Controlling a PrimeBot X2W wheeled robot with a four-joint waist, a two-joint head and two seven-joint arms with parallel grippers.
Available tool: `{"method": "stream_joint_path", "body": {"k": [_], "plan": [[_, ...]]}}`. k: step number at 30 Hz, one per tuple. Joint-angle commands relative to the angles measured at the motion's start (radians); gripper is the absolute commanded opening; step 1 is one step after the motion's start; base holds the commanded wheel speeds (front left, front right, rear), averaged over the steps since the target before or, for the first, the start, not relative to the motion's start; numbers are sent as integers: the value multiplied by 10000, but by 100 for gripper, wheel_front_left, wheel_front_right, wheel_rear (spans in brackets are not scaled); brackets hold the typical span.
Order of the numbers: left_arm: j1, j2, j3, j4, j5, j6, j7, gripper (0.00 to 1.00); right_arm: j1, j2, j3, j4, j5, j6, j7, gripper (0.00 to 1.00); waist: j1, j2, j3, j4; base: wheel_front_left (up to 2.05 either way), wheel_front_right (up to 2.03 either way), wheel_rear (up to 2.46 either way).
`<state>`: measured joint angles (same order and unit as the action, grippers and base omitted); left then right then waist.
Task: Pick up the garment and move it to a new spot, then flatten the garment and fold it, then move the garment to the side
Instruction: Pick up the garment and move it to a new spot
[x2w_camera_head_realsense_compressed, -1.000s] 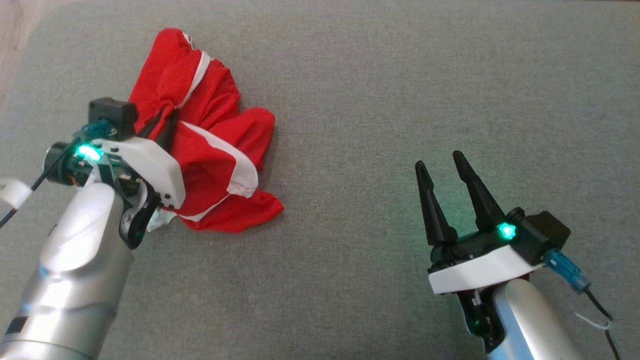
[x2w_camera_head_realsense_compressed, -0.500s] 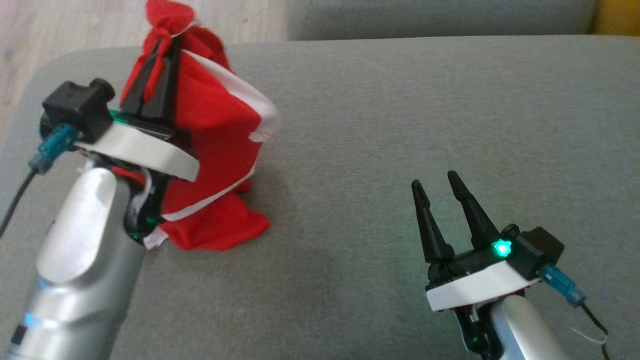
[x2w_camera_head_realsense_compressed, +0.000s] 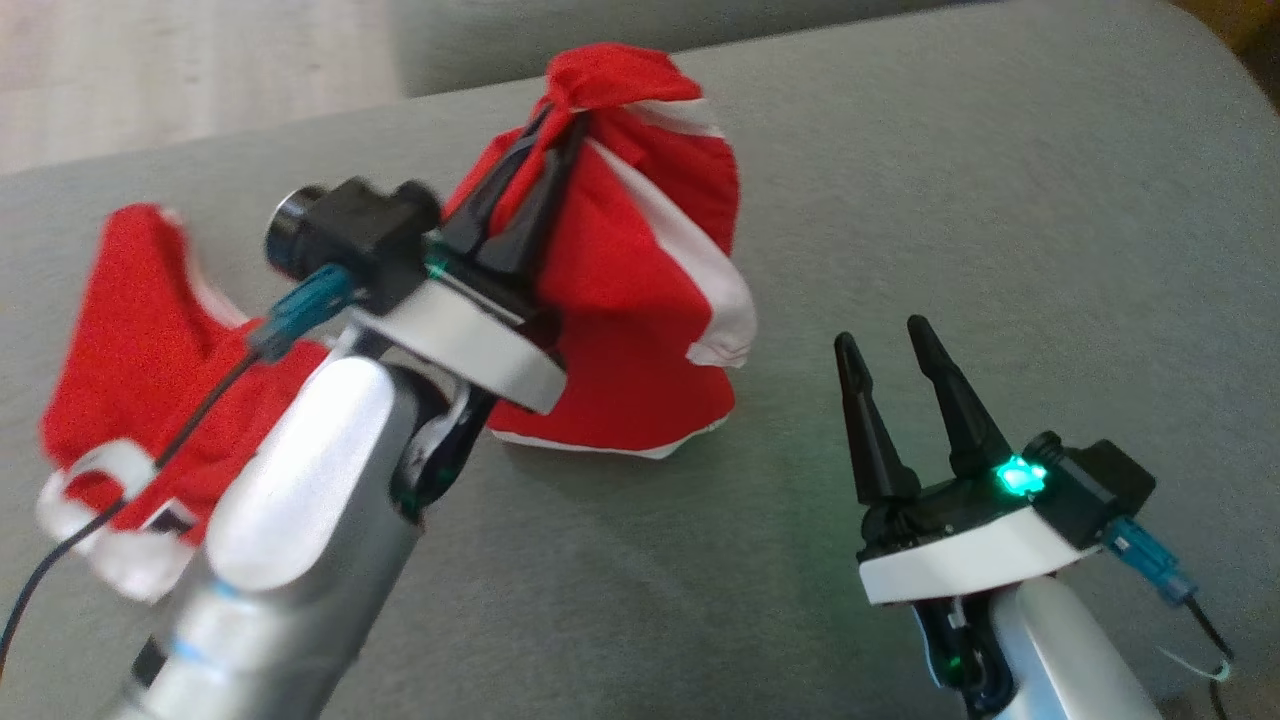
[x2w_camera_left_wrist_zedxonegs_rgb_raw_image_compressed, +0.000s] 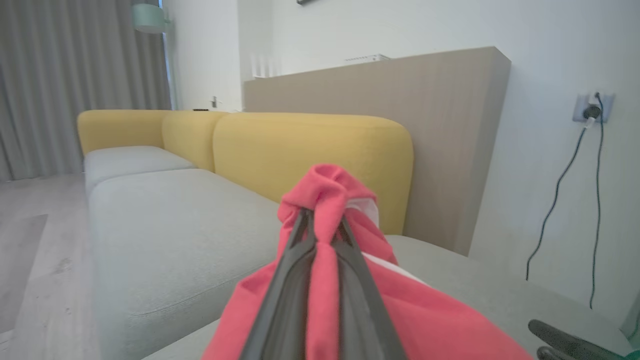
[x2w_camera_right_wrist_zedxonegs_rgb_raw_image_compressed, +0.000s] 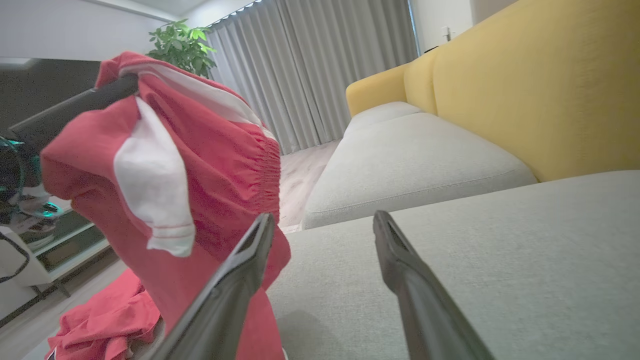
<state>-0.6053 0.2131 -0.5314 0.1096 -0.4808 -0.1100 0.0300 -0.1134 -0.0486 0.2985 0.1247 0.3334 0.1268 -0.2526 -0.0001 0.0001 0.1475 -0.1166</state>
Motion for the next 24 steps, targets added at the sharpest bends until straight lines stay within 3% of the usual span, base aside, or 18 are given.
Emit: {"method": "stream_joint_path", "body": {"k": [1,7,13,14,15,19,24], "plan": [[-944,73,165,-184,223,-24,118,0,-402,-16,226,-454,126,39,-92,100,1,-1,442,-887,0,0,0],[-2154,-56,-430,894,753,-94,313,0,-639,-16,272,-819,622,39,-92,100,1,-1,1180,-2239,0,0,0],[-3291,-434,-788,2234,928,-147,-91,0,-719,-16,283,-1005,1019,39,-92,100,1,-1,1496,-2967,0,0,0],[-3417,-528,-818,2493,921,-151,-211,35,-725,-16,287,-1006,1049,39,-92,100,1,-1,1499,-3010,0,0,0],[-3533,-588,-848,2763,939,-154,-330,100,-730,-16,293,-1006,1071,39,-92,100,1,-1,1498,-3040,0,0,0],[-3890,-628,-735,3712,1142,77,-951,100,-759,-16,220,-1045,1139,39,-92,100,1,-1,1443,-2965,0,0,0],[-3816,-294,-370,4239,1007,161,-1765,100,-713,-16,13,-1067,1025,39,-92,100,1,-1,1248,-2351,0,0,0]]}}
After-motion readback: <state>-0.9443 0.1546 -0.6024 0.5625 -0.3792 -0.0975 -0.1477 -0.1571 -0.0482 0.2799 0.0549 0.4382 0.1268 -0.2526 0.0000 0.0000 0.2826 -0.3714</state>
